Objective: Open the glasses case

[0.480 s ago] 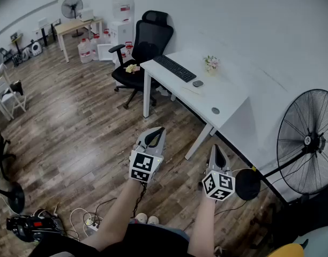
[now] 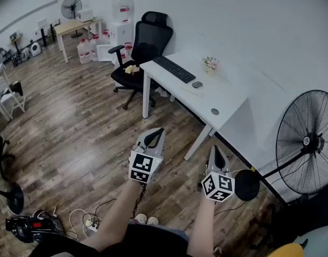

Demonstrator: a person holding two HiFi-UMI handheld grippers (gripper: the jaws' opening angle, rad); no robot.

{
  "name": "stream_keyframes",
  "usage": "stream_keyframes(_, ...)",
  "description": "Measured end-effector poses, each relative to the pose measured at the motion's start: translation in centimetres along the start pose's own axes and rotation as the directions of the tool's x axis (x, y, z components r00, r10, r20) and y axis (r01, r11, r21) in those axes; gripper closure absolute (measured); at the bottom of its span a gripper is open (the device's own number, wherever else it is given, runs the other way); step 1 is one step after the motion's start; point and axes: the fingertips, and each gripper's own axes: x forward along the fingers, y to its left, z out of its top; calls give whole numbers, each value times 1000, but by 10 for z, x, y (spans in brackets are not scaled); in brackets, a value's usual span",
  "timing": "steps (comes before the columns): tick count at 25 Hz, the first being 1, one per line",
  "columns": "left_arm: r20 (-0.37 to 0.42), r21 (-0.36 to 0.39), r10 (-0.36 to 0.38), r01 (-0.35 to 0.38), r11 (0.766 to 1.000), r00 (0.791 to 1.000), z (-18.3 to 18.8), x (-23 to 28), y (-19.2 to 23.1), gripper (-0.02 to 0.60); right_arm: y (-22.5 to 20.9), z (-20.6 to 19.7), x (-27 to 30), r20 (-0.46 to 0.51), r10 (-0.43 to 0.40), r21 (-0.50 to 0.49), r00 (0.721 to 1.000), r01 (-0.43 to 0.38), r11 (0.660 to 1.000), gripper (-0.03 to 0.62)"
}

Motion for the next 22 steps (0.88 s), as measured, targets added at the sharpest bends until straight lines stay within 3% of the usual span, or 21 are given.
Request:
stream_keyframes(15, 9, 1, -8, 8, 1000, 1000, 2, -2, 3, 574, 14, -4, 1, -1, 24, -8, 1000, -24, 1000, 582)
stream_keyframes(22, 8, -1, 4, -4, 1000, 1000, 0, -3, 13, 574, 20, -6, 9, -6, 33, 1, 999, -33, 999, 485)
